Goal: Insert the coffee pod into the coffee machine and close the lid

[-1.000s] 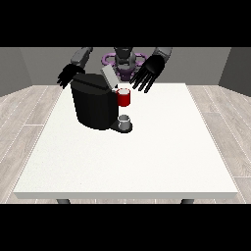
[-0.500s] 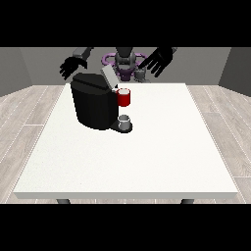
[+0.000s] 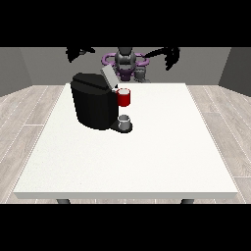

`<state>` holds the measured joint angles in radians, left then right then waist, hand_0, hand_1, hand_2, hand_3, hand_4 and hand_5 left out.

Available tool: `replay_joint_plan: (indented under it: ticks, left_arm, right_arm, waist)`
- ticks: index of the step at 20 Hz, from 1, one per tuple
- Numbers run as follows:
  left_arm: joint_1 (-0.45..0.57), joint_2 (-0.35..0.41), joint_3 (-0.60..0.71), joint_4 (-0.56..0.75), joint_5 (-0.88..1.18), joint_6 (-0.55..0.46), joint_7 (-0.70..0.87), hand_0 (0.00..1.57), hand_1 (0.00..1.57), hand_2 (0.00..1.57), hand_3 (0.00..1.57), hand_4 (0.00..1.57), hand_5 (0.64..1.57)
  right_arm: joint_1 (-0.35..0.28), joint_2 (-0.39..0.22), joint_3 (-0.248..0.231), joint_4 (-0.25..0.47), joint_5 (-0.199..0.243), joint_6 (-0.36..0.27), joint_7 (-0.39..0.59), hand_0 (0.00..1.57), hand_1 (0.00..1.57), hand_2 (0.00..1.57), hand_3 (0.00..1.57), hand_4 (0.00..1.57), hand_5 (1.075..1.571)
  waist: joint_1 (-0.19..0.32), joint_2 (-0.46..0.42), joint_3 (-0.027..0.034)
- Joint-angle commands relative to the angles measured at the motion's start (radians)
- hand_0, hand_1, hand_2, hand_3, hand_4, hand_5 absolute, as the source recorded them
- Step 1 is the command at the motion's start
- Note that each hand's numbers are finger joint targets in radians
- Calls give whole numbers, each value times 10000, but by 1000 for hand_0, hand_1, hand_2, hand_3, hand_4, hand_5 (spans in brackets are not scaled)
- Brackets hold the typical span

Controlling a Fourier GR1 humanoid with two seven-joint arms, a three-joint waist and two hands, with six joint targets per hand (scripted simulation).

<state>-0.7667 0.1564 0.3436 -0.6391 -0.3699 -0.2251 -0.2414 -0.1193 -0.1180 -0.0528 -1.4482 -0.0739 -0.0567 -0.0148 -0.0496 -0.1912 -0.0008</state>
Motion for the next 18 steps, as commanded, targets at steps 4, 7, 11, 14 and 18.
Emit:
replay_joint_plan:
  ticks: [4,7,11,14,18]
  left_arm:
    - [892,-695,324,-627,951,-73,70,0,0,0,0,0,1571]
    - [1561,-789,207,-863,1128,-356,-194,0,0,0,0,0,1571]
    - [2060,-1533,-232,-1519,1498,-867,-154,0,0,0,0,57,1571]
    - [1850,-1303,-47,-2247,2229,-1328,989,0,0,0,0,27,1571]
    - [3086,-1395,-407,-3140,2142,-778,-15,0,0,0,0,88,1571]
  right_arm:
    - [-767,-520,-153,-418,-315,550,664,0,0,0,0,0,1571]
    - [-993,-689,92,-647,-294,924,933,0,0,0,0,0,1571]
    - [-1231,-931,-148,335,192,764,347,0,0,0,0,137,1571]
    - [-1310,-755,1,551,476,668,62,0,0,0,0,215,1571]
    - [-1941,-825,4,362,319,1000,417,0,0,0,0,123,1571]
  waist:
    - [913,-339,7]
    - [1085,-247,6]
    - [2355,-198,12]
    - [2229,19,12]
    - [1966,576,9]
